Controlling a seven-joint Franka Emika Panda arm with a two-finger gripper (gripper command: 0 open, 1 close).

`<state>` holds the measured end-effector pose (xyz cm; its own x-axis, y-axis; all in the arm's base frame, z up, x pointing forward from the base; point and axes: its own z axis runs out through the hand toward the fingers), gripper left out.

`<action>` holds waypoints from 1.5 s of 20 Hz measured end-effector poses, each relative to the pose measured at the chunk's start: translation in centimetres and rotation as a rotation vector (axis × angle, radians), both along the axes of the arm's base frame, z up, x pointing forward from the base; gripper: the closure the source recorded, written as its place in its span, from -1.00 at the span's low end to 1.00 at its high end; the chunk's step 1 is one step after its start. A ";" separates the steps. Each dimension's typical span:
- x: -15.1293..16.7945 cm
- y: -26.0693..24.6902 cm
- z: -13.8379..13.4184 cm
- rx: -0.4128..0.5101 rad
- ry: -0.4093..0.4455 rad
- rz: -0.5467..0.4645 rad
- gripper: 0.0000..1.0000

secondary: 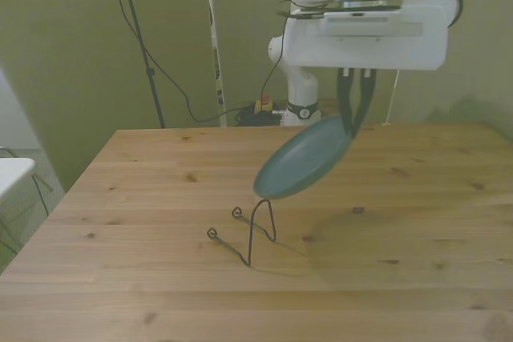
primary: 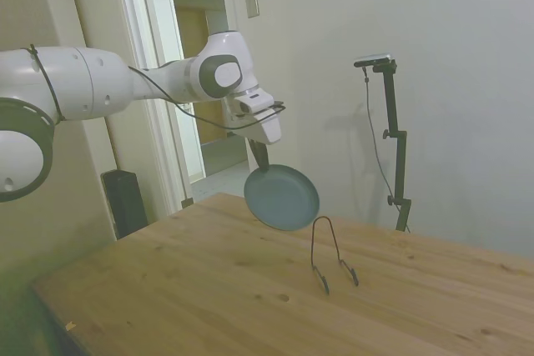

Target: Unload the plate

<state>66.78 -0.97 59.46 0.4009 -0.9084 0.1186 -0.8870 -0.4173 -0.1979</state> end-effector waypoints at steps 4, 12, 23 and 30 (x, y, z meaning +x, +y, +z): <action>-1.4 3.0 -0.4 0.005 0.023 0.048 1.00; -5.2 4.3 -5.0 0.001 0.107 0.086 1.00; -7.0 5.9 -12.8 0.030 0.134 0.139 1.00; -7.1 5.9 -13.4 0.030 0.135 0.142 -1.00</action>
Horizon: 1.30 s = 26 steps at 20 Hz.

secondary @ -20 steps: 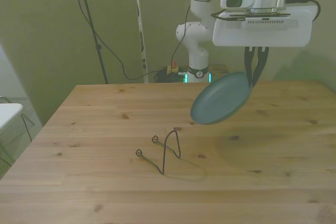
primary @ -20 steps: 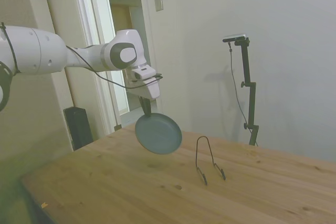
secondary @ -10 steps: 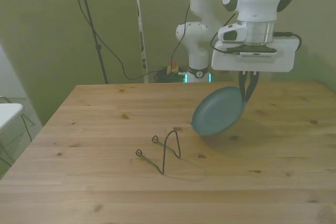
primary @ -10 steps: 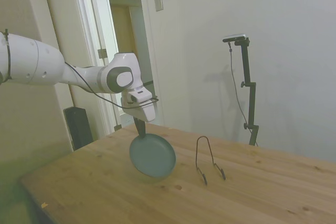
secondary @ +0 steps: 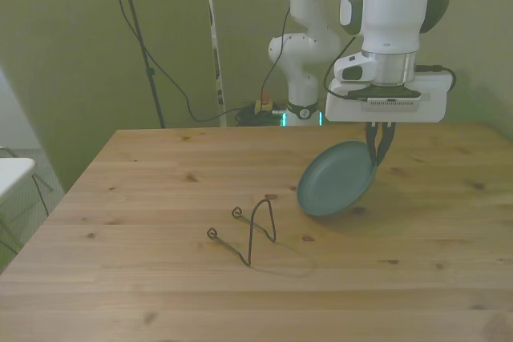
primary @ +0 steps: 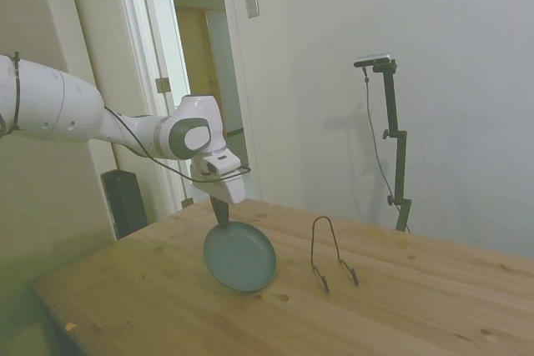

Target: Unload the plate

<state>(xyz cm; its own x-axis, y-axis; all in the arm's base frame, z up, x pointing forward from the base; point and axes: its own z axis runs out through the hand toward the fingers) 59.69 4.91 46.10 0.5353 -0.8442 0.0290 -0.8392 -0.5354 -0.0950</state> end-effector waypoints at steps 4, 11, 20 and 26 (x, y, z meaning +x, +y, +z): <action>0.0 0.0 -0.1 -0.001 -0.004 0.015 -1.00; -0.1 0.1 0.0 -0.003 -0.006 0.030 -1.00; -0.2 0.1 0.6 -0.002 -0.019 0.032 -1.00; -0.6 -0.1 3.2 -0.001 -0.059 0.029 -1.00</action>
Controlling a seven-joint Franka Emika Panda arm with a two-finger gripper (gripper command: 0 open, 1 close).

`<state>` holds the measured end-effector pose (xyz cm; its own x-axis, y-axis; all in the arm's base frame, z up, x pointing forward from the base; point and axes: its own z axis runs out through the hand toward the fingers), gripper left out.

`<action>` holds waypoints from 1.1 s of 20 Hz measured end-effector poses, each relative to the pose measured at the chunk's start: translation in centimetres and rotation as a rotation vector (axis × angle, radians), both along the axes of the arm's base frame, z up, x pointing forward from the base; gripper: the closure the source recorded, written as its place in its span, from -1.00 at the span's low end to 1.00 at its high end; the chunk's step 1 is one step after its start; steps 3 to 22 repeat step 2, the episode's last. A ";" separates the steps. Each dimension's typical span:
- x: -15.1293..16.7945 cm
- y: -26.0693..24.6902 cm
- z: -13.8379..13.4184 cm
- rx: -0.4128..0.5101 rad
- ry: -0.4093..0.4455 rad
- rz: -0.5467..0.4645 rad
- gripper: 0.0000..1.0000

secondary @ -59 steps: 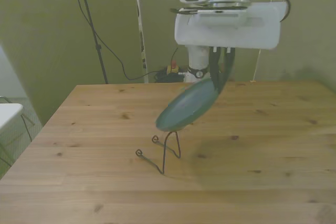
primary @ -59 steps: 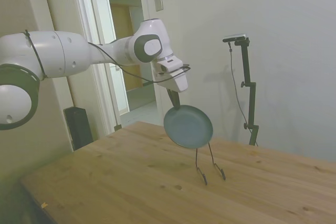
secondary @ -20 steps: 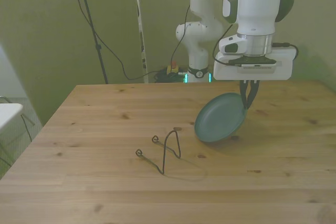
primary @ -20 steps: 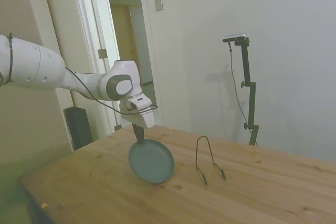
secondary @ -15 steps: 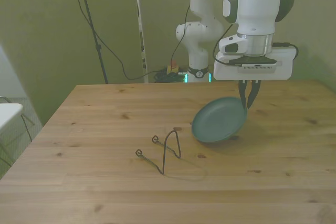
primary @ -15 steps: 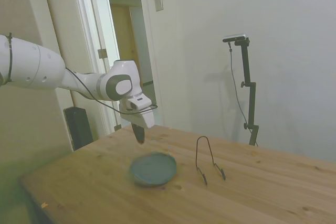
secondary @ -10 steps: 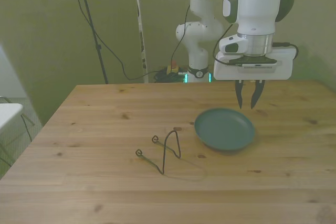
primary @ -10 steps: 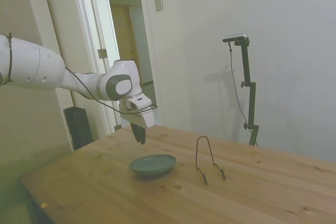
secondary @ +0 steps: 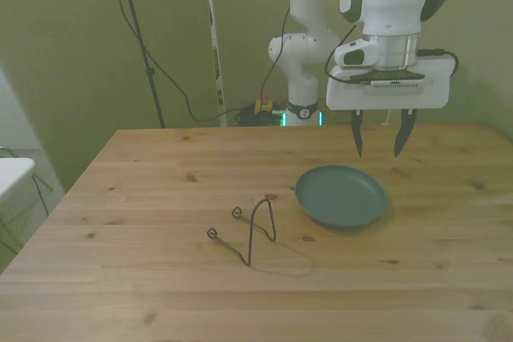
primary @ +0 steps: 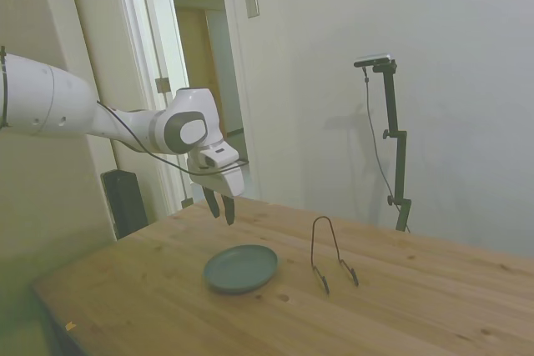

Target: Unload the plate

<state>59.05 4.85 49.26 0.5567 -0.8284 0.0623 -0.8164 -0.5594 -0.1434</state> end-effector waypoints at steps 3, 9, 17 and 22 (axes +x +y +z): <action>-0.2 -0.2 1.2 0.001 -0.013 -0.003 -1.00; -0.2 -0.2 1.2 0.001 -0.013 -0.003 -1.00; -0.2 -0.2 1.2 0.001 -0.013 -0.003 -1.00; -0.2 -0.2 1.2 0.001 -0.013 -0.003 -1.00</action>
